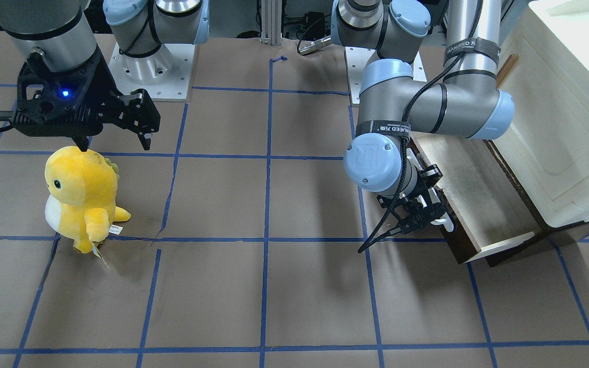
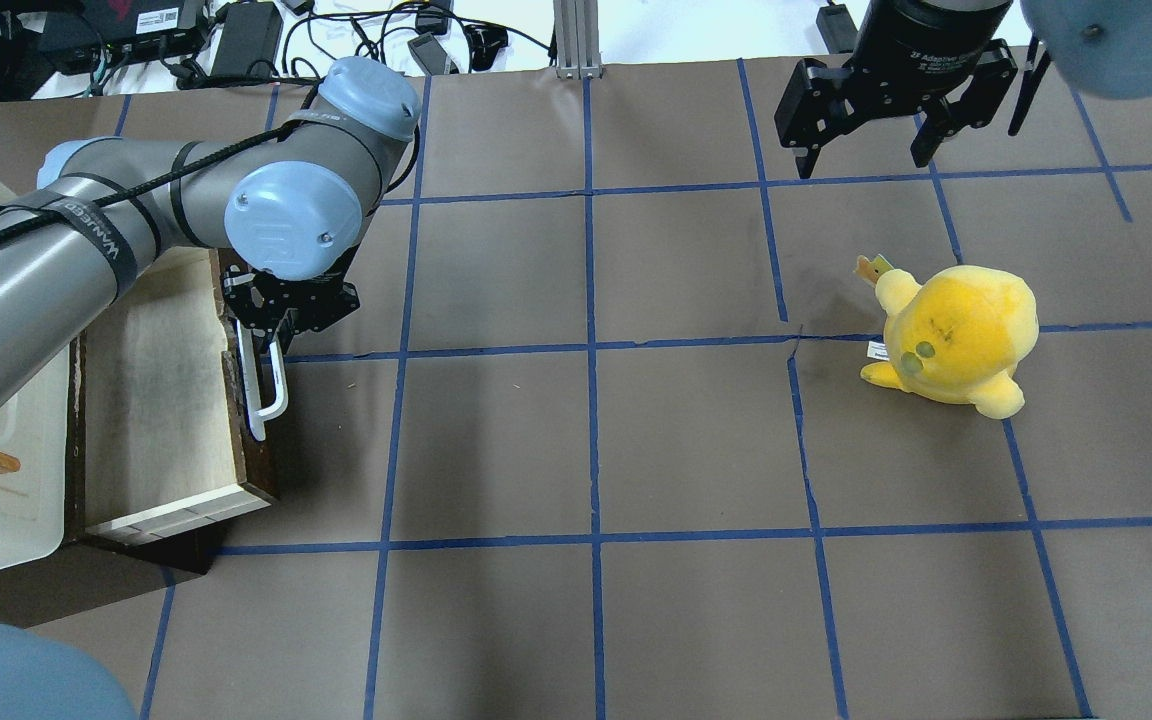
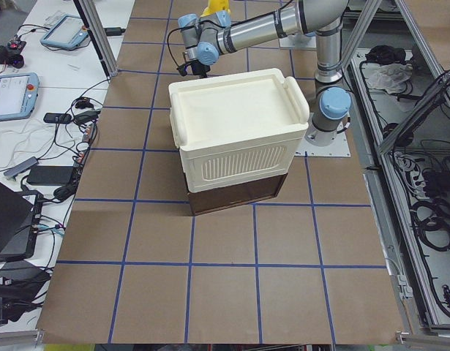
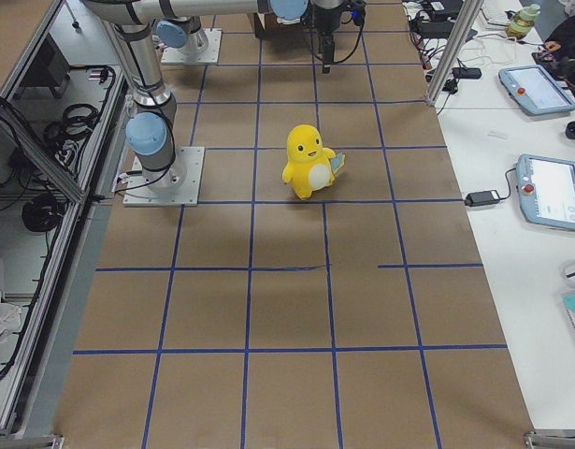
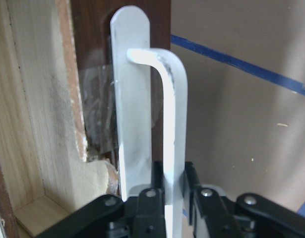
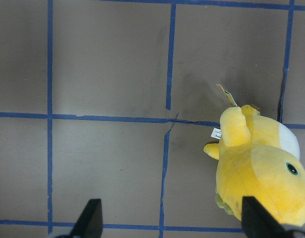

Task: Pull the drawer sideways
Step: 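Pull the drawer out by its handle with the left gripper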

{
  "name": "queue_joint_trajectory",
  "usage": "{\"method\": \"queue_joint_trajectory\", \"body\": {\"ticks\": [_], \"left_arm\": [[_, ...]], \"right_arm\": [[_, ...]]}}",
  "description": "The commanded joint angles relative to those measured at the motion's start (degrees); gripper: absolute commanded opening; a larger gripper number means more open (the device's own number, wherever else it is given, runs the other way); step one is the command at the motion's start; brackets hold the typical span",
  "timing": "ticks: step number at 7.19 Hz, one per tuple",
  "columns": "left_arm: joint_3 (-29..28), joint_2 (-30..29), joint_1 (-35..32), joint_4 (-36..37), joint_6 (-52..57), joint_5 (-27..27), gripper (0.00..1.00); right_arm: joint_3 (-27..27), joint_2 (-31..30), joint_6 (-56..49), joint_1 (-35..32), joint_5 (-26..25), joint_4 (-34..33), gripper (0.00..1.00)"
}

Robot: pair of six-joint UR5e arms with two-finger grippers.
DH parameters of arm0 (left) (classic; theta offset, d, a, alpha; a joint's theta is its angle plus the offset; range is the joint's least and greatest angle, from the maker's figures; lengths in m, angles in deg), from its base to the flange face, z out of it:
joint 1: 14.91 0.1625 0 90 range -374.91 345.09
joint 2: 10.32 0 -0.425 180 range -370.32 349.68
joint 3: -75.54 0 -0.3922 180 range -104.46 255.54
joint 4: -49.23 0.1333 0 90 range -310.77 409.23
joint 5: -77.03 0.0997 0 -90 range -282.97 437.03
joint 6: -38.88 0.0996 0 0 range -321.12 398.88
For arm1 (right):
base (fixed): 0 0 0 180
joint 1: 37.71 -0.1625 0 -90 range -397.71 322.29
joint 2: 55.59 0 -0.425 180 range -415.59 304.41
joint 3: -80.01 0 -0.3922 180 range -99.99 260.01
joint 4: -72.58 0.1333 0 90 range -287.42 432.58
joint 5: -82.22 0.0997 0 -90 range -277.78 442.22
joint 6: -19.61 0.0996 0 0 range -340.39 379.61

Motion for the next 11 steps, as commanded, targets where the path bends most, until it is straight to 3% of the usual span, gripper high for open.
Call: {"method": "queue_joint_trajectory", "body": {"ticks": [1,3,5,7,8,10,11], "left_arm": [[-0.5,-0.5,-0.8,0.0,-0.9,-0.6,0.24],[-1.2,-0.8,-1.4,0.0,-0.9,-0.7,0.26],[-1.3,-0.8,-1.9,0.0,-0.9,-0.7,0.95],[-2.0,0.6,-2.1,0.0,0.1,-2.1,1.00],[-4.3,1.9,-2.0,-2.3,1.2,-6.2,1.00],[-9.0,5.7,-2.3,-8.9,1.3,-7.8,1.00],[-9.9,7.4,-2.3,-8.9,1.3,-13.9,1.00]], "right_arm": [[0.0,0.0,0.0,0.0,-0.1,0.0,1.00],[0.0,0.0,0.0,0.0,0.0,0.0,1.00],[0.0,0.0,-0.1,0.0,0.0,0.0,1.00],[0.0,0.0,0.0,0.0,0.0,0.0,1.00],[0.0,0.0,0.0,0.0,-0.1,0.0,1.00],[0.0,0.0,0.0,0.0,0.0,0.0,1.00],[0.0,0.0,0.0,0.0,-0.1,0.0,1.00]]}}
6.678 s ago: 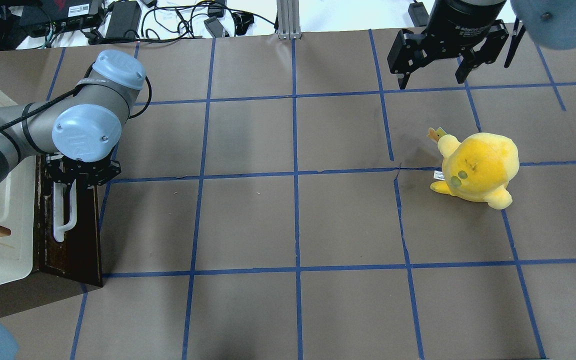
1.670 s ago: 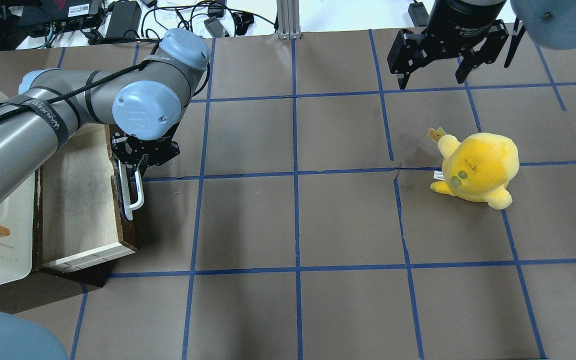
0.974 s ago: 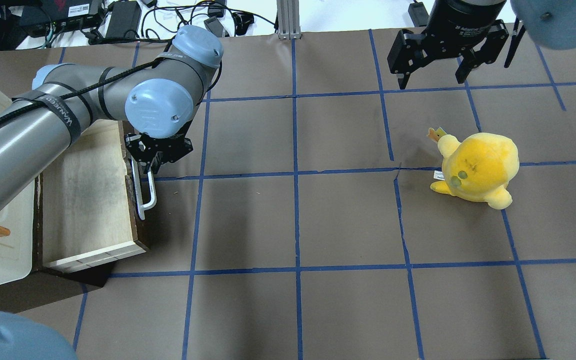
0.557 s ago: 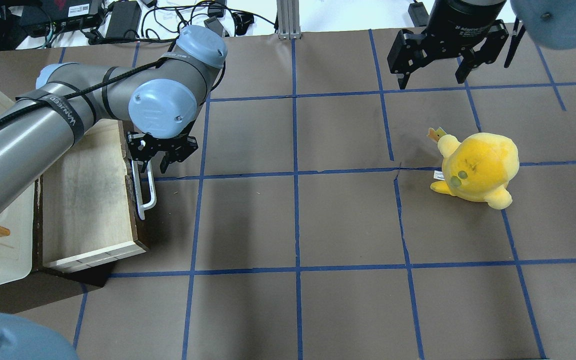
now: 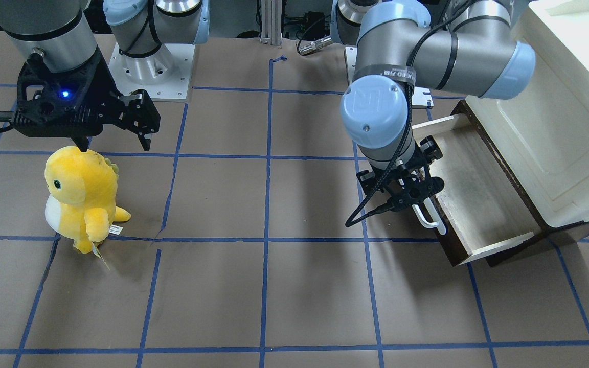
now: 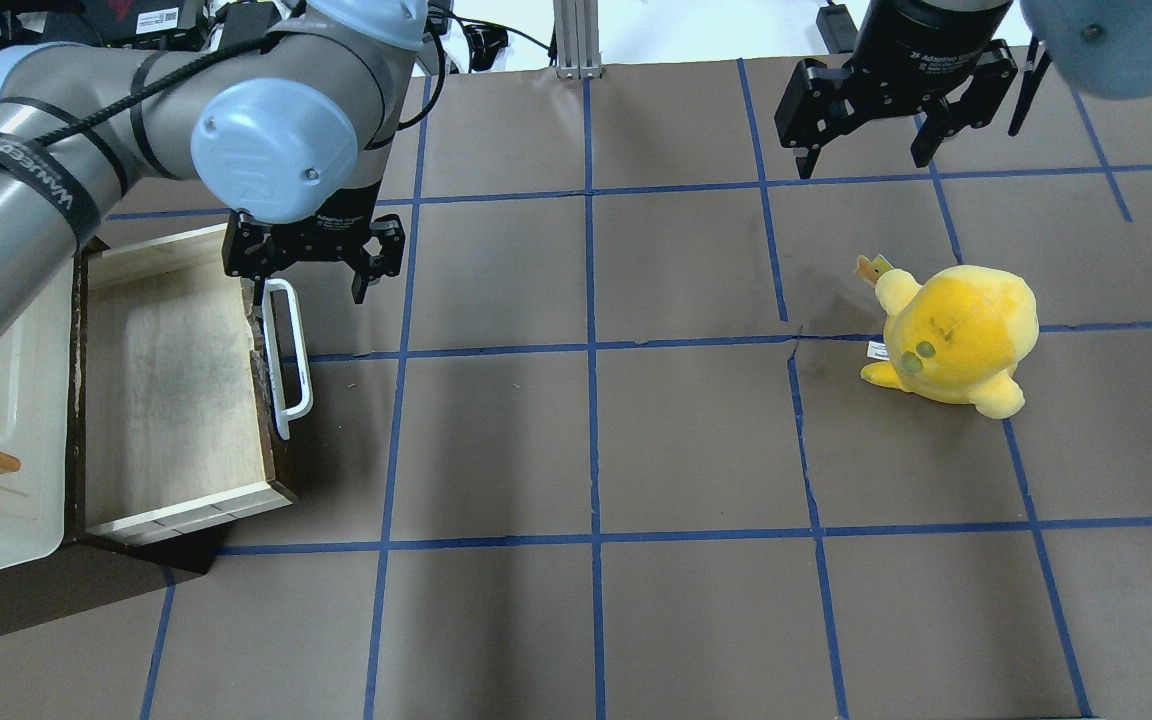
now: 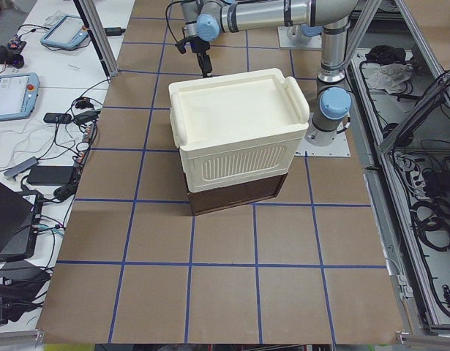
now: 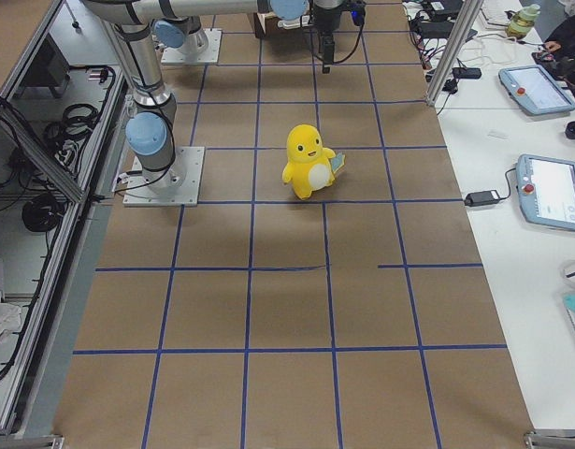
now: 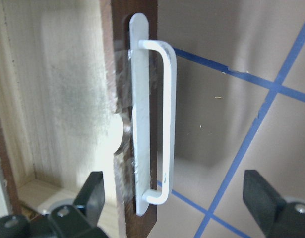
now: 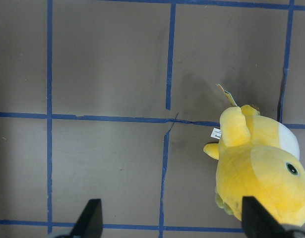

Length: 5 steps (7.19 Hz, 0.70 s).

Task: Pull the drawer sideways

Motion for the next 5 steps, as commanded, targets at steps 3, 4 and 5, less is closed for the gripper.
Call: {"method": "queue_joint_trajectory", "body": {"ticks": [3,4,5], "left_arm": [[-3.5,6.9,2.0,3.3,10.6,-15.6,1.00],[-3.5,8.7,2.8,3.3,12.1,-16.0,1.00],[-3.5,9.7,4.1,3.3,18.8,-16.4,1.00]], "right_arm": [[0.0,0.0,0.0,0.0,0.0,0.0,1.00],[0.0,0.0,0.0,0.0,0.0,0.0,1.00],[0.0,0.0,0.0,0.0,0.0,0.0,1.00]]}}
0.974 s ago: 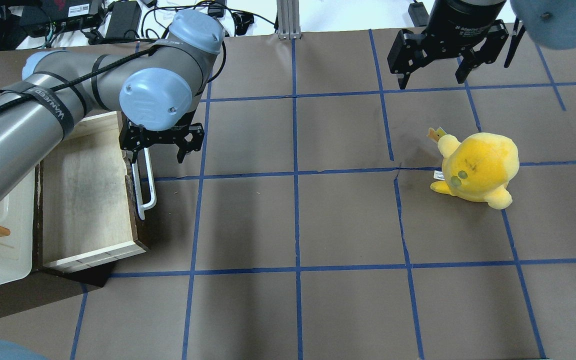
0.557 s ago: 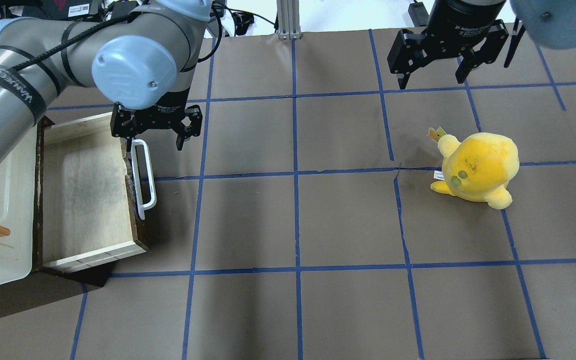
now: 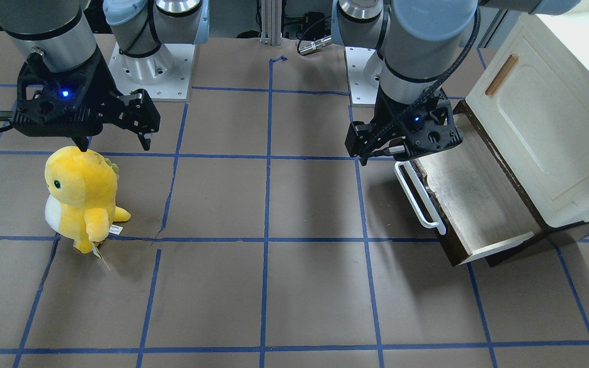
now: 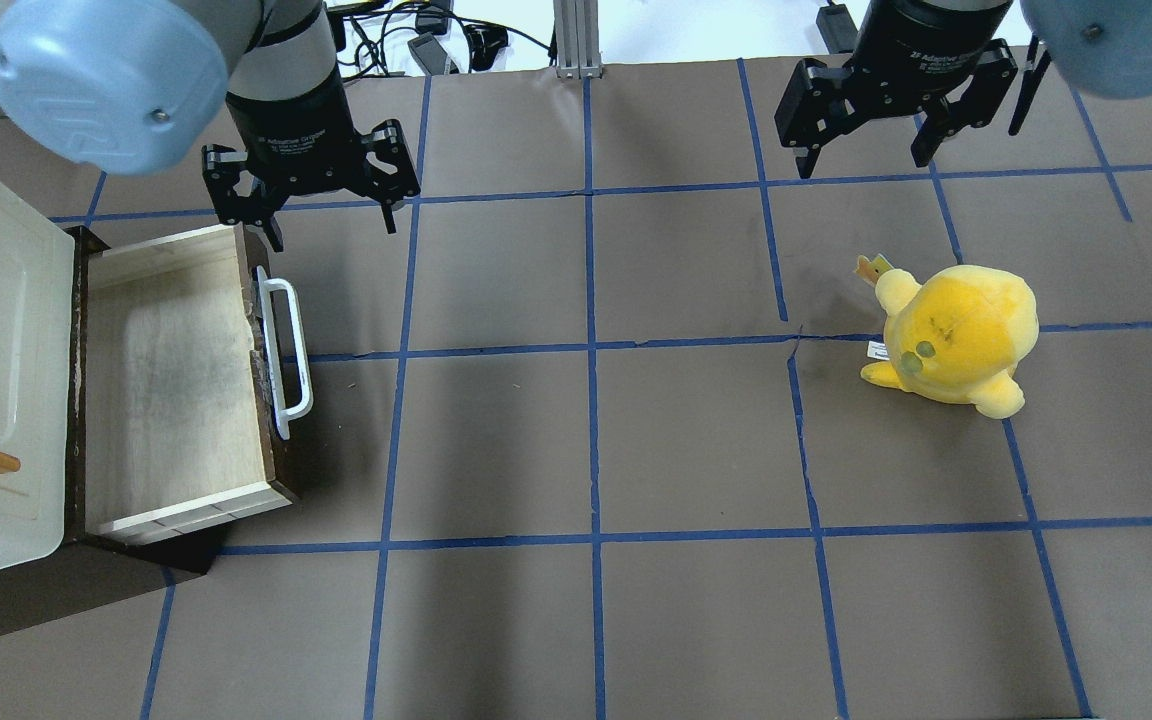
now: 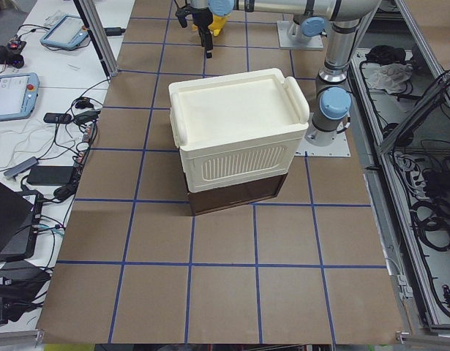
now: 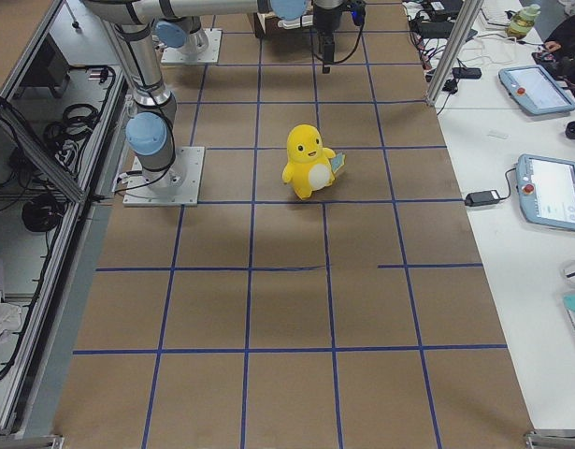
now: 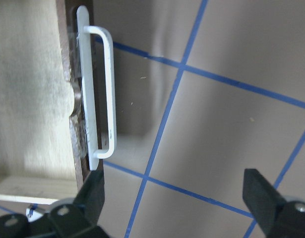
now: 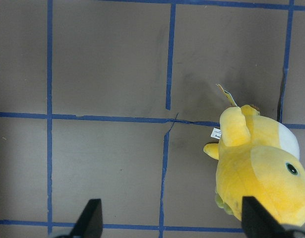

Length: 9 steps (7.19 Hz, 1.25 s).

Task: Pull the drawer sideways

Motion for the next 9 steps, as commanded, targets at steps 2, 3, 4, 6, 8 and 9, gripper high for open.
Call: {"method": "queue_joint_trajectory", "body": {"ticks": [2,3,4,6,8,9], "left_arm": [[0.7,3.8,4.0,0.4,14.6,-1.5,1.00],[0.8,4.5,5.6,0.4,18.9,-2.9,1.00],[1.2,5.0,7.1,0.4,20.4,-3.1,1.00],[3.0,5.9,7.8,0.6,24.0,-3.1,1.00],[3.9,5.9,7.8,0.6,24.0,-3.4,0.98],[4.6,6.0,8.8,0.6,23.3,-8.1,0.98]], "right_arm": [[0.0,0.0,0.0,0.0,0.0,0.0,1.00],[0.0,0.0,0.0,0.0,0.0,0.0,1.00],[0.0,0.0,0.0,0.0,0.0,0.0,1.00],[0.0,0.0,0.0,0.0,0.0,0.0,1.00],[0.0,0.0,0.0,0.0,0.0,0.0,1.00],[0.0,0.0,0.0,0.0,0.0,0.0,1.00]]}}
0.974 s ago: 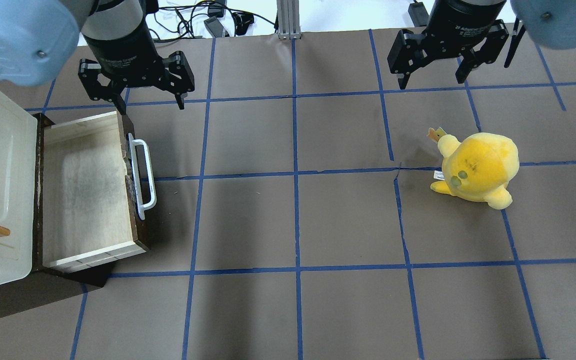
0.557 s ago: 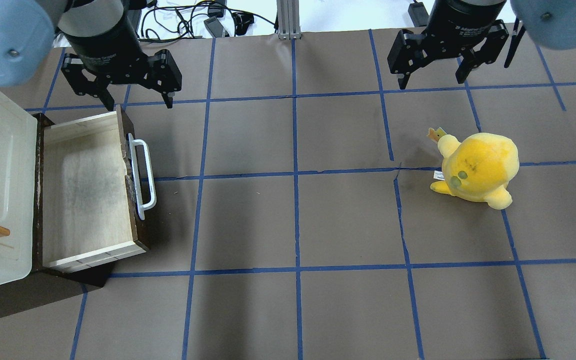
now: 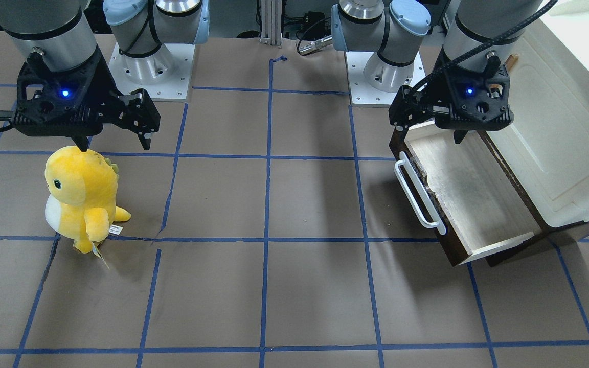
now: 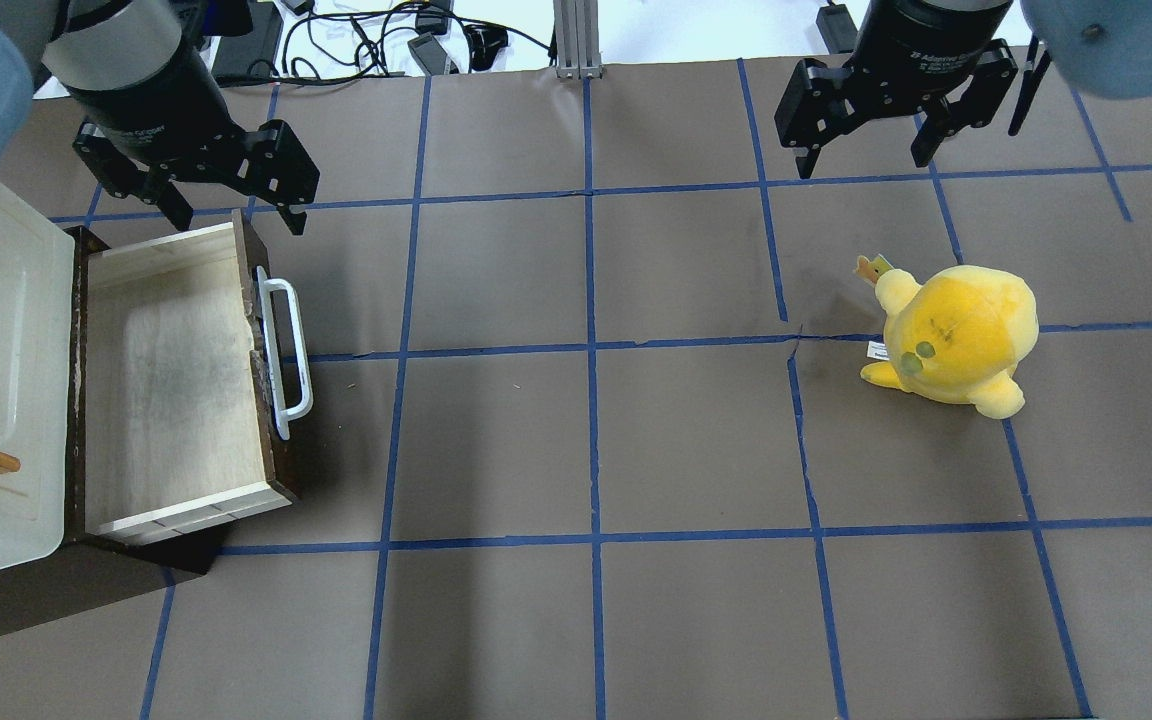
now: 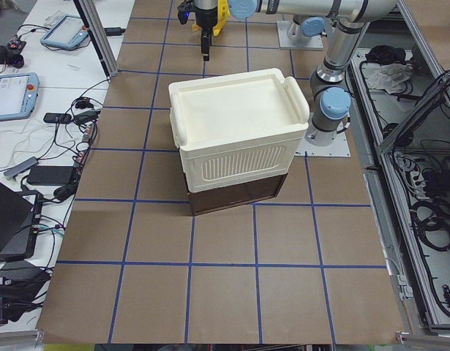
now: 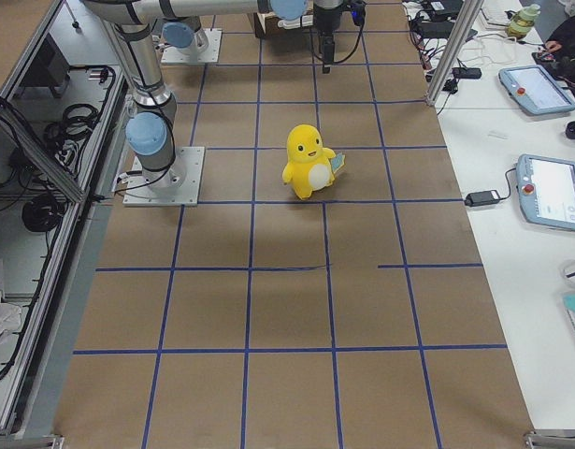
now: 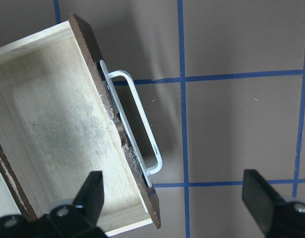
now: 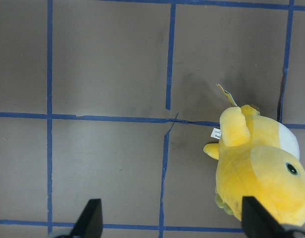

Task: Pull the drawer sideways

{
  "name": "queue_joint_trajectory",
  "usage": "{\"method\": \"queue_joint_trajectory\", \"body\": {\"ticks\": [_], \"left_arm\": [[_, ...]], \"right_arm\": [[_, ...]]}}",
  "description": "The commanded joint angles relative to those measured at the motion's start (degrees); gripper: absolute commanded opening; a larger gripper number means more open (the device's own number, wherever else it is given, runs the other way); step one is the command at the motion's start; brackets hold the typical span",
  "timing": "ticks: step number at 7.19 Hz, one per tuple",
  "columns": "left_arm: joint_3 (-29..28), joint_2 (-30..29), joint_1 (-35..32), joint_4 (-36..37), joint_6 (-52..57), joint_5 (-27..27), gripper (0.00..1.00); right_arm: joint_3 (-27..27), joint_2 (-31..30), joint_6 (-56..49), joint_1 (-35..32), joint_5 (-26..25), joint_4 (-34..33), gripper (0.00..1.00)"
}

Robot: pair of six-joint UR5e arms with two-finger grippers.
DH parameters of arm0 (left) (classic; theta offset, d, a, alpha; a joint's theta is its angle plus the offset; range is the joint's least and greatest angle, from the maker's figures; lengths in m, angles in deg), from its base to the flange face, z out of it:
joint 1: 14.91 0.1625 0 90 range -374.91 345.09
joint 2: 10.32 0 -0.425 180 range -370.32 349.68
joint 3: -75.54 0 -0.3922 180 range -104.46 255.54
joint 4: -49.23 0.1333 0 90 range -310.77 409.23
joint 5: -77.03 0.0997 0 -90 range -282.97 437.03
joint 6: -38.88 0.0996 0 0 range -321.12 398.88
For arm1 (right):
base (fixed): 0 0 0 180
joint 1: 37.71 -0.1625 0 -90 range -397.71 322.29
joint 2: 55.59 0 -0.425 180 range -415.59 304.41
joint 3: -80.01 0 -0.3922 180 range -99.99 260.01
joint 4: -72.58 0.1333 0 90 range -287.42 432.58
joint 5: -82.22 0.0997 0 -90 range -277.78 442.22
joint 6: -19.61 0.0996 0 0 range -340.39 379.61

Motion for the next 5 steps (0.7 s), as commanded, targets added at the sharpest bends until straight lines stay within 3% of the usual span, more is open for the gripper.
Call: {"method": "queue_joint_trajectory", "body": {"ticks": [1,5], "left_arm": [[1.0,0.9,1.0,0.0,0.5,-3.4,1.00],[2.2,2.2,1.1,0.0,0.3,-3.3,1.00]], "right_arm": [[0.0,0.0,-0.1,0.0,0.0,0.0,1.00],[0.0,0.0,0.0,0.0,0.0,0.0,1.00]]}}
